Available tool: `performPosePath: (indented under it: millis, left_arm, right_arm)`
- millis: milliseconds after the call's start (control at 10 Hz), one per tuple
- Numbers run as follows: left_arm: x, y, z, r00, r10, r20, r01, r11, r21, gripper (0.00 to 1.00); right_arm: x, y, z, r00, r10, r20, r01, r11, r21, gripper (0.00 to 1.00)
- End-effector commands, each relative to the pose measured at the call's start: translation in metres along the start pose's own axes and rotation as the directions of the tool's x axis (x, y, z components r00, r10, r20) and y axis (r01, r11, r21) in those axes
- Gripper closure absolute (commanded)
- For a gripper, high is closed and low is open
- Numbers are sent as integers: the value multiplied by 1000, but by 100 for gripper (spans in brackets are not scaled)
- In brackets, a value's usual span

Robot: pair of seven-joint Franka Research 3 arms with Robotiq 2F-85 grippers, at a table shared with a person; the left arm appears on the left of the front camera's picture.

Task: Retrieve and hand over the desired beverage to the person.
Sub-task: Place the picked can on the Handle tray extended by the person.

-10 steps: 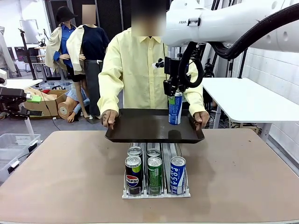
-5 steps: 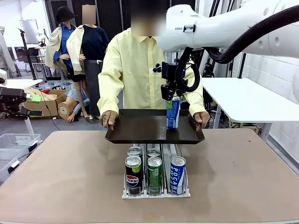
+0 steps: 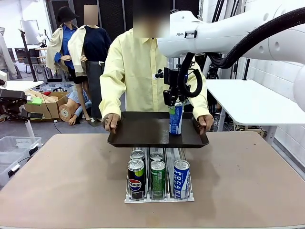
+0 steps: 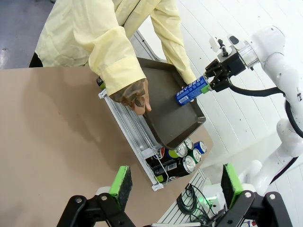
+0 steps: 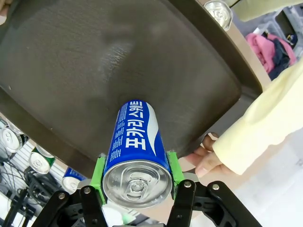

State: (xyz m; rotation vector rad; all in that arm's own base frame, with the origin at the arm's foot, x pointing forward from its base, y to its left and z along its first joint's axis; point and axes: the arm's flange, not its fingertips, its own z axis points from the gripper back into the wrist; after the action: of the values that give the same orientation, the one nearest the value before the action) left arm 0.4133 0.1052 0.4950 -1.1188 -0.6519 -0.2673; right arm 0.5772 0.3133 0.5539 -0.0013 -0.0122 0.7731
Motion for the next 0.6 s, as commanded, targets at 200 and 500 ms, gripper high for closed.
performPosePath:
  millis: [200, 500]
  left_arm:
    - [0, -1, 2, 1000, 2, 9, -2, 1000, -14, 0]
    - [0, -1, 2, 1000, 2, 9, -2, 1000, -14, 0]
  right_arm:
    - [10, 0, 12, 1000, 10, -10, -10, 1000, 10, 72]
    - [6, -2, 24, 1000, 10, 15, -10, 1000, 6, 12]
